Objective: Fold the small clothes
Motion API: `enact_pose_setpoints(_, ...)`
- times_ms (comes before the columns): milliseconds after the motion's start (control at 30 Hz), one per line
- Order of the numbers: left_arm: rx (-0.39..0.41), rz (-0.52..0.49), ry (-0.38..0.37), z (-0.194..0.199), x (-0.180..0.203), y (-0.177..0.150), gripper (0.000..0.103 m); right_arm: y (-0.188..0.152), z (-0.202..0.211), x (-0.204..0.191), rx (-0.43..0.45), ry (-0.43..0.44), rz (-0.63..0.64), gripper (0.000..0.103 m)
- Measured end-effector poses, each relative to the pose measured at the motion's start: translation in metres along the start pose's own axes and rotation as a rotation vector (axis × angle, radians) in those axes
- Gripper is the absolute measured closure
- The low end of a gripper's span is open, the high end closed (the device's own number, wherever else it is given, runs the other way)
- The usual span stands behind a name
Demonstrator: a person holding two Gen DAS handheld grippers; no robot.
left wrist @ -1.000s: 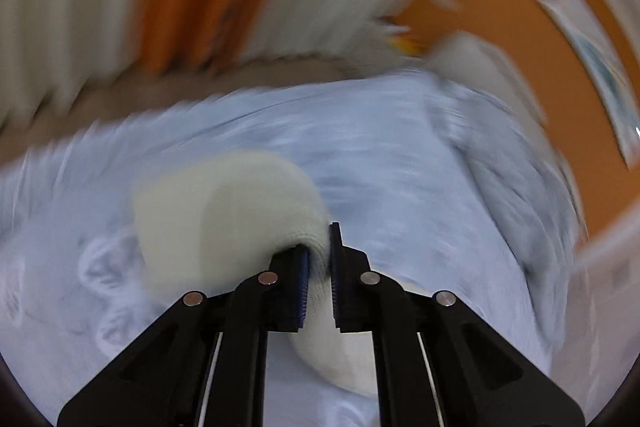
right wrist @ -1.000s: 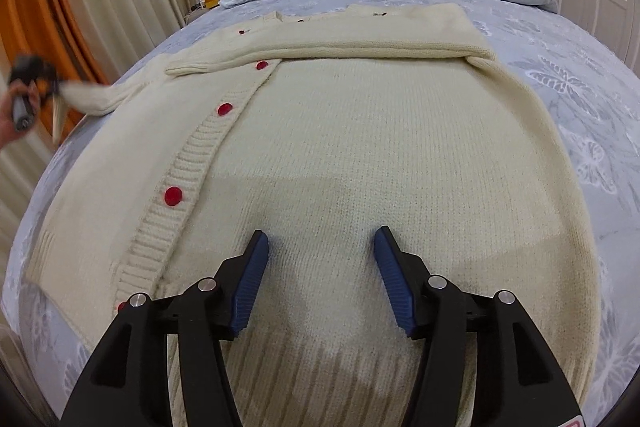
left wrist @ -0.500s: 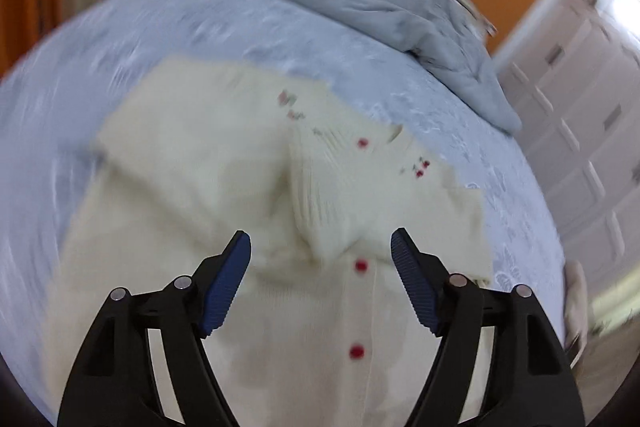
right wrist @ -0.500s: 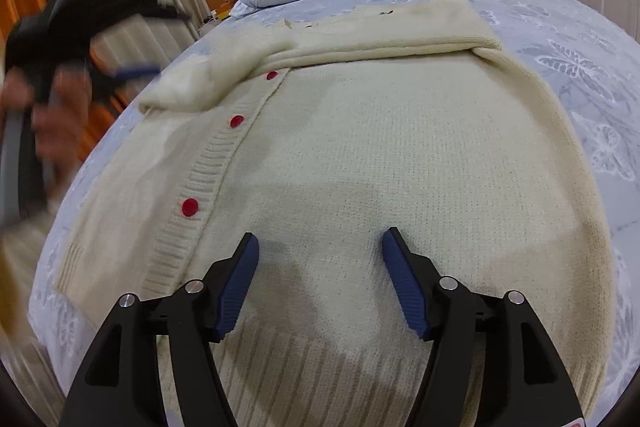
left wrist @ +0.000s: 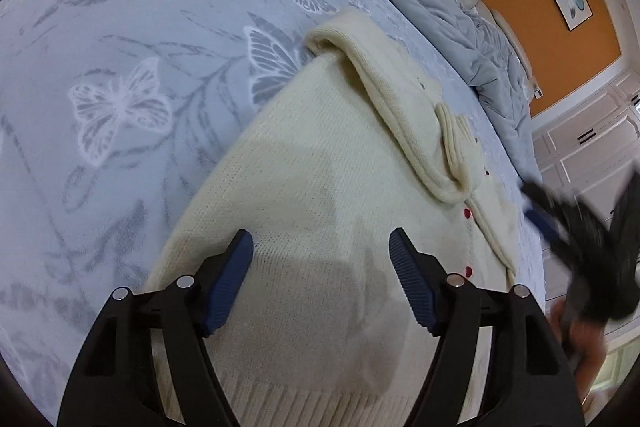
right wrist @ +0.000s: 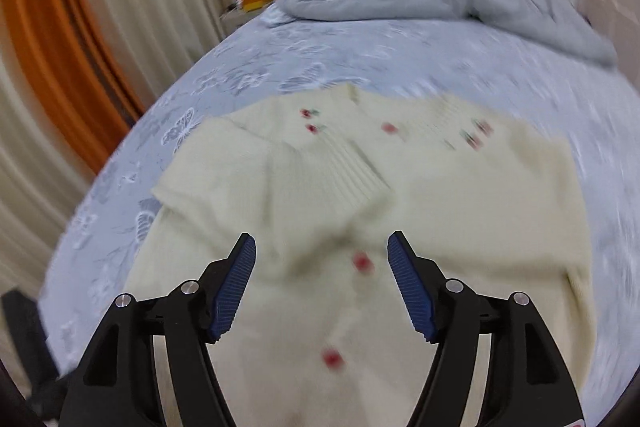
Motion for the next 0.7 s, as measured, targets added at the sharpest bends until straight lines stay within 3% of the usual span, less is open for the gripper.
enact_pose_setpoints(100, 0.007, -0.031, 0.010, -0.003, 0.005, 0.001, 0.027, 0.021, -0.048, -0.028, -0.087, -0.062, 0.084, 0.036)
enact_pose_setpoints(167, 0.004, -0.048, 0.014, 0.002, 0.007, 0.001, 0.024, 0.022, -0.076, -0.034, -0.157, -0.119, 0.117, 0.042)
enact_pose_setpoints(200, -0.003, -0.053, 0.009, 0.001, 0.007, 0.001, 0.022, 0.020, -0.091, -0.034, -0.194, -0.155, 0.123, 0.072)
enact_pose_setpoints(233, -0.010, -0.050, 0.003, 0.001, 0.007, 0.004, 0.022, 0.019, -0.093, -0.031, -0.195, -0.170, 0.117, 0.091)
enact_pose_setpoints(267, -0.018, -0.043, -0.005, 0.000, 0.007, 0.006, 0.021, 0.023, -0.086, -0.021, -0.173, -0.138, 0.063, 0.091)
enact_pose_setpoints(300, -0.030, -0.033, -0.020, 0.000, 0.005, 0.008, 0.021, 0.029, -0.069, -0.004, -0.115, -0.061, -0.038, 0.092)
enact_pose_setpoints(367, -0.043, -0.014, -0.045, 0.000, 0.002, 0.012, 0.020, 0.036, -0.025, 0.030, 0.013, 0.005, -0.198, 0.092)
enact_pose_setpoints(433, -0.048, -0.008, -0.065, -0.001, -0.001, 0.013, 0.019, 0.028, 0.008, 0.067, 0.098, 0.019, -0.304, 0.092)
enact_pose_setpoints(467, -0.046, -0.008, -0.071, -0.001, -0.001, 0.012, 0.018, 0.016, 0.017, 0.092, 0.108, -0.027, -0.356, 0.092)
enact_pose_setpoints(533, -0.045, -0.012, -0.054, 0.000, 0.004, 0.012, 0.018, -0.008, 0.005, 0.129, 0.055, -0.078, -0.414, 0.092)
enact_pose_setpoints(600, -0.043, 0.026, -0.060, 0.003, 0.013, 0.018, 0.018, -0.039, -0.026, 0.157, -0.077, -0.049, -0.458, 0.090)
enact_pose_setpoints(667, -0.055, 0.077, -0.136, 0.004, 0.027, 0.029, 0.018, -0.057, -0.034, 0.169, -0.085, 0.024, -0.503, 0.086)
enact_pose_setpoints(700, -0.059, 0.103, -0.167, 0.001, 0.039, 0.039, 0.018, -0.059, -0.030, 0.172, -0.060, 0.046, -0.523, 0.077)
Point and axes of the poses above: each gripper's, at about its wrist camera, not at the fingertips, and z roughly against the way its jaws point, x to its right, y to its top, the point moved 1 cm from there along -z, roughly the way its jaws point, and after that the axes turned 8 degrees about z, right-handed, at the moved point
